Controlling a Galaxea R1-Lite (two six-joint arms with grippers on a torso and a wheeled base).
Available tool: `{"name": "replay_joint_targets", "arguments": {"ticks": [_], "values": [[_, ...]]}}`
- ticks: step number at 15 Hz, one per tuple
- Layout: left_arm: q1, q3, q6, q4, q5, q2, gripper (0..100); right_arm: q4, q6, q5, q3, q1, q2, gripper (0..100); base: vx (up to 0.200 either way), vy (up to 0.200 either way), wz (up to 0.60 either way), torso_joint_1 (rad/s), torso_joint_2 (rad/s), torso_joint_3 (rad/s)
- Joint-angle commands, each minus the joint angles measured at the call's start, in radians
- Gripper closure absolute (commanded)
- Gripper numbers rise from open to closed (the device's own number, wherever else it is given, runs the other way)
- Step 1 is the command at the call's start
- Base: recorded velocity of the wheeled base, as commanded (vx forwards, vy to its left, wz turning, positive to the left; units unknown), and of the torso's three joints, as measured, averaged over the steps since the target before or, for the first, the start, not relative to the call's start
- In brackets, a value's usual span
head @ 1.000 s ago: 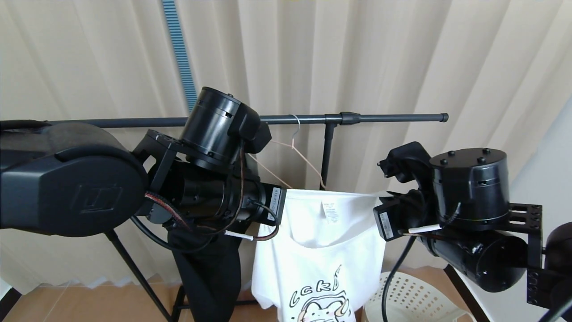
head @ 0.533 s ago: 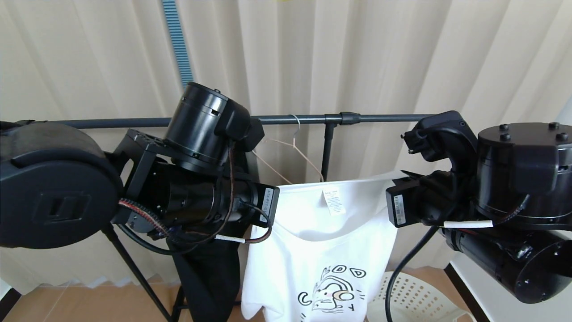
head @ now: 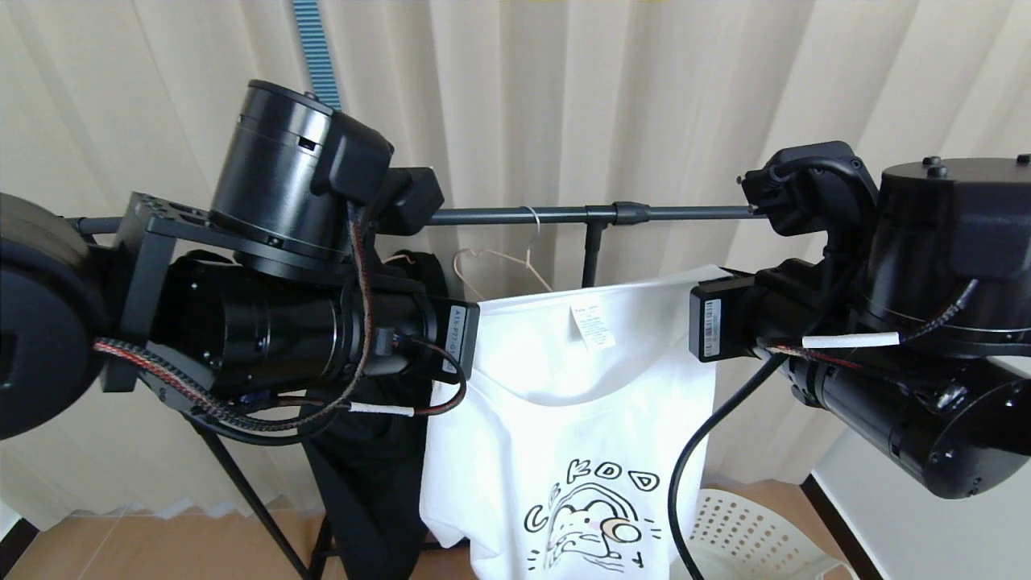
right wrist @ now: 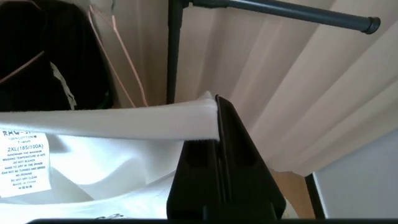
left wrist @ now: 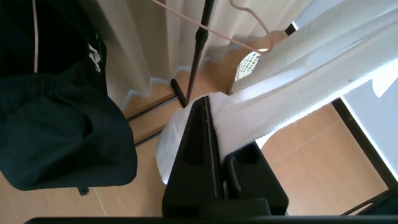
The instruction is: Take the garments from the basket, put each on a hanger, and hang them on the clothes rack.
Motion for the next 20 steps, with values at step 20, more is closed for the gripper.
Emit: {"name": "replay_joint_targets", "arguments": {"ticks": [20], "values": [[0.113, -0.351, 0.235, -0.231, -0.132, 0.233, 100, 0.617, -0.087, 0.14, -0.238, 0.118, -0.04, 100, 0.0, 0.0, 0.0, 0.0, 0.0, 0.0]]}}
